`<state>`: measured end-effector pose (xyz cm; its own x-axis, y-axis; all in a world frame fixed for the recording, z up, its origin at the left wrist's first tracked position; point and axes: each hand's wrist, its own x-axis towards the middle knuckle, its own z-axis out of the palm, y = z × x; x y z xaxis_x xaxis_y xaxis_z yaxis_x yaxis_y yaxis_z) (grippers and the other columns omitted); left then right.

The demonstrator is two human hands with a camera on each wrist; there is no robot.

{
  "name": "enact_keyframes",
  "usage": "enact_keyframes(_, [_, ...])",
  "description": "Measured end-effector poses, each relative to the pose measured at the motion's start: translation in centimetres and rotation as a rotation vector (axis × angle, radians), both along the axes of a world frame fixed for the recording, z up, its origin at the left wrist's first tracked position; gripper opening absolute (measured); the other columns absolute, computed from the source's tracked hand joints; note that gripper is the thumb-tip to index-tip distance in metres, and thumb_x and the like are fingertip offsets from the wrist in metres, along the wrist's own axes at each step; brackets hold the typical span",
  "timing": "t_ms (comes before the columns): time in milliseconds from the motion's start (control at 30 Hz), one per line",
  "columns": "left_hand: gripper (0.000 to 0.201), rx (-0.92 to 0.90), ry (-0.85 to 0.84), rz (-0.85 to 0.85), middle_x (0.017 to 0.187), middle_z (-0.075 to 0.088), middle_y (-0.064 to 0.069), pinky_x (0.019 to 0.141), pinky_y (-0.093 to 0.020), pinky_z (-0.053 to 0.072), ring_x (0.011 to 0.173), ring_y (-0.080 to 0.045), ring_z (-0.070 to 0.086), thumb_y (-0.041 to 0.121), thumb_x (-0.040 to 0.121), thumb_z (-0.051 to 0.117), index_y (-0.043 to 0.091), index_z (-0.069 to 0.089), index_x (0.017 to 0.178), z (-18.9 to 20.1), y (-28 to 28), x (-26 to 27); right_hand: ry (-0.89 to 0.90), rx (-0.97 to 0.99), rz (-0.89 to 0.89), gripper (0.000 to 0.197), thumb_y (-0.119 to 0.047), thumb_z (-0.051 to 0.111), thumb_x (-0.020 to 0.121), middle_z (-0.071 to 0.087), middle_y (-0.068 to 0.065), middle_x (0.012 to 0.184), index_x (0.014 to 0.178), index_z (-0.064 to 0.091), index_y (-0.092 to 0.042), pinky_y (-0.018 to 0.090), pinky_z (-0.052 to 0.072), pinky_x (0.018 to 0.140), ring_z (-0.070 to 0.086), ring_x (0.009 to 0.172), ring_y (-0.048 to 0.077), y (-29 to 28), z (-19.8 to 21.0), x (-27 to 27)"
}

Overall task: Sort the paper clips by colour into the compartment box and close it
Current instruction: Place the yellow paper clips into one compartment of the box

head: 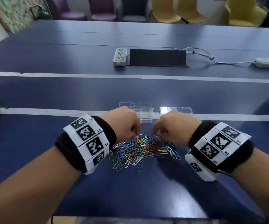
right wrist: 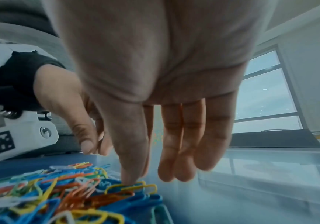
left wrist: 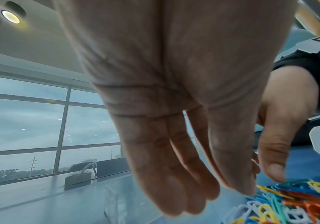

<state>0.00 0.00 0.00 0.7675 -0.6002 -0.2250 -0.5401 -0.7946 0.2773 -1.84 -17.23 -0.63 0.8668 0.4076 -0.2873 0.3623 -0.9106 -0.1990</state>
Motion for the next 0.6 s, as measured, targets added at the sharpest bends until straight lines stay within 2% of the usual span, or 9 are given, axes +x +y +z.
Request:
enact_keyframes(33, [0.019,0.042,0.028,0.007,0.090,0.074,0.008,0.061,-0.011,0.048,0.051,0.010,0.045,0.016,0.087,0.061,0.024,0.075,0.098,0.0,0.0,0.3,0.010,-0.037,-0.005,0.023,-0.018,0.060,0.086,0.071,-0.001,0.100,0.102,0.072,-0.028,0.025,0.047,0.077,0.062,0.090,0.019,0.0,-0.2,0.3])
enact_keyframes(67, [0.018,0.047,0.043,0.029,0.090,0.073,0.008,0.066,-0.015,0.051,0.052,0.009,0.045,0.019,0.087,0.062,0.024,0.075,0.099,0.0,0.0,0.3,0.000,-0.035,0.000,0.021,-0.018,0.061,0.085,0.071,-0.002,0.100,0.100,0.073,-0.027,0.026,0.050,0.079,0.063,0.092,0.019,-0.1,-0.3,0.5])
enact_keyframes(133, [0.018,0.079,0.067,0.047,0.091,0.072,0.008,0.077,-0.023,0.054,0.058,0.004,0.049,0.024,0.086,0.065,0.027,0.074,0.101,-0.2,0.1,0.3,0.009,-0.049,0.005,0.017,-0.018,0.061,0.085,0.071,-0.003,0.095,0.095,0.073,-0.023,0.029,0.052,0.081,0.064,0.091,0.019,-0.1,-0.5,0.5])
enact_keyframes(167, [0.019,0.090,0.085,0.043,0.092,0.072,0.009,0.078,-0.025,0.054,0.064,-0.001,0.053,0.027,0.085,0.066,0.028,0.073,0.103,-0.3,0.0,0.2,0.014,-0.042,0.017,0.015,-0.017,0.061,0.084,0.070,-0.004,0.090,0.092,0.073,-0.022,0.028,0.052,0.079,0.063,0.088,0.017,-0.1,-0.5,0.6])
enact_keyframes(267, [0.023,0.116,0.059,-0.004,0.099,0.071,0.008,0.074,-0.020,0.043,0.076,-0.007,0.051,0.031,0.087,0.062,0.029,0.069,0.109,-0.7,-0.7,0.0,0.004,-0.008,0.024,0.014,-0.015,0.062,0.083,0.070,-0.007,0.083,0.085,0.074,-0.022,0.024,0.051,0.074,0.063,0.081,0.014,-0.3,-0.2,0.7])
enact_keyframes(333, [0.022,0.135,0.039,-0.007,0.097,0.070,0.006,0.074,-0.022,0.043,0.078,-0.009,0.050,0.033,0.088,0.060,0.028,0.070,0.107,-1.0,-1.2,0.1,0.017,0.016,0.016,0.013,-0.014,0.063,0.082,0.068,-0.008,0.077,0.082,0.074,-0.022,0.022,0.049,0.070,0.064,0.078,0.013,-0.5,-0.1,0.5])
enact_keyframes(433, [0.019,0.152,0.046,0.012,0.085,0.066,0.006,0.068,-0.023,0.041,0.076,-0.011,0.052,0.034,0.086,0.062,0.024,0.072,0.099,-1.2,-1.8,0.2,0.034,0.062,-0.005,0.022,-0.009,0.057,0.083,0.071,-0.008,0.078,0.091,0.073,-0.022,0.020,0.048,0.070,0.065,0.078,0.013,-0.8,0.0,0.1])
enact_keyframes(533, [0.015,0.138,0.086,0.018,0.090,0.070,0.004,0.069,-0.022,0.042,0.076,-0.011,0.055,0.031,0.086,0.064,0.022,0.072,0.095,-1.3,-1.9,0.4,0.042,0.107,-0.027,0.032,-0.008,0.051,0.088,0.071,-0.008,0.085,0.110,0.069,-0.025,0.016,0.040,0.072,0.058,0.077,0.007,-1.3,-0.1,-0.1])
enact_keyframes(600, [0.015,0.126,0.098,0.008,0.088,0.070,0.004,0.069,-0.022,0.043,0.075,-0.011,0.056,0.029,0.086,0.064,0.020,0.073,0.094,-1.3,-1.8,0.4,0.058,0.139,-0.033,0.031,-0.011,0.053,0.089,0.072,-0.007,0.094,0.110,0.070,-0.025,0.011,0.038,0.068,0.057,0.082,0.006,-1.8,-0.3,-0.3])
